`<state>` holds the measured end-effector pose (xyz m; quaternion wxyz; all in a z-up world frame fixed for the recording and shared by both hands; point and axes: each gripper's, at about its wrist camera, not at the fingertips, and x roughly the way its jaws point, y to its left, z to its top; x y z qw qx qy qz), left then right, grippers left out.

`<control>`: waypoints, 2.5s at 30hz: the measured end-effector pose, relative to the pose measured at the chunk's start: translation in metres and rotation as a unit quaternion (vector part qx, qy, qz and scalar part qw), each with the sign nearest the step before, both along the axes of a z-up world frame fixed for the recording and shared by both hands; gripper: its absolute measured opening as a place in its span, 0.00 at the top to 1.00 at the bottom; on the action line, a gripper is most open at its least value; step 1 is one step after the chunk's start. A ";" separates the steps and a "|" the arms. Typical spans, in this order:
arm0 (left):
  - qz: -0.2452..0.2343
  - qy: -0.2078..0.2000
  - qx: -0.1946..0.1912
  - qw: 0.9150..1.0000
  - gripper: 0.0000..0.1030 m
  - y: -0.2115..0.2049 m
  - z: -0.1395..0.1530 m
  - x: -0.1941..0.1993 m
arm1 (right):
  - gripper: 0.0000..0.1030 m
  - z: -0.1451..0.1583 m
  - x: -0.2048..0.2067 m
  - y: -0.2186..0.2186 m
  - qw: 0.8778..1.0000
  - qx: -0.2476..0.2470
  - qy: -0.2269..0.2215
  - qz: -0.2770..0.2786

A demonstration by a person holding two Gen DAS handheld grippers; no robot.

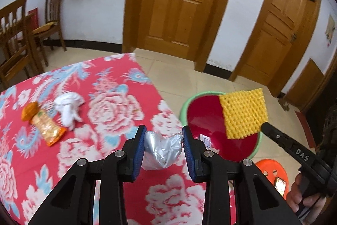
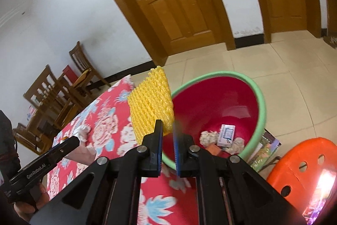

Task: Collect trash
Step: 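Carry the clear bag and foam net over the red bucket, then open both tools to drop the bag and net into the bucket, then move both open tools back over the table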

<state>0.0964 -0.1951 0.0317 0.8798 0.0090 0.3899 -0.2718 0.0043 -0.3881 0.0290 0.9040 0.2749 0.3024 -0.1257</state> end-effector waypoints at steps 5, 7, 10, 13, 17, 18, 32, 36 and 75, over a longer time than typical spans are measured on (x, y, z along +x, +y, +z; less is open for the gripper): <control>-0.030 0.004 0.003 1.000 0.66 -0.029 -0.004 0.002 | 0.88 -0.016 -0.007 -0.021 0.999 0.015 0.014 -0.024; -0.040 0.004 0.006 0.999 0.66 -0.041 -0.007 0.004 | 0.87 -0.022 -0.008 -0.026 0.999 0.022 0.020 -0.032; -0.057 0.011 0.010 0.998 0.66 -0.059 -0.013 0.006 | 0.86 -0.029 -0.012 -0.038 0.998 0.031 0.028 -0.041; -0.069 0.015 0.014 0.997 0.66 -0.075 -0.019 0.009 | 0.85 -0.034 -0.014 -0.044 0.998 0.036 0.033 -0.050; -0.088 0.025 0.020 0.996 0.66 -0.095 -0.029 0.013 | 0.85 -0.040 -0.016 -0.053 0.997 0.042 0.038 -0.059; -0.095 0.027 0.020 0.995 0.66 -0.100 -0.031 0.014 | 0.85 -0.041 -0.017 -0.054 0.997 0.043 0.038 -0.060; -0.112 0.020 0.036 0.993 0.46 -0.124 -0.040 0.016 | 0.71 -0.050 -0.020 -0.070 0.994 0.058 0.044 -0.082; -0.104 0.025 0.038 0.994 0.46 -0.118 -0.039 0.017 | 0.68 -0.049 -0.021 -0.068 0.994 0.059 0.043 -0.083; 0.145 -0.017 0.061 0.987 0.32 0.118 0.011 0.067 | 0.31 0.027 0.071 0.082 0.995 -0.001 0.021 0.100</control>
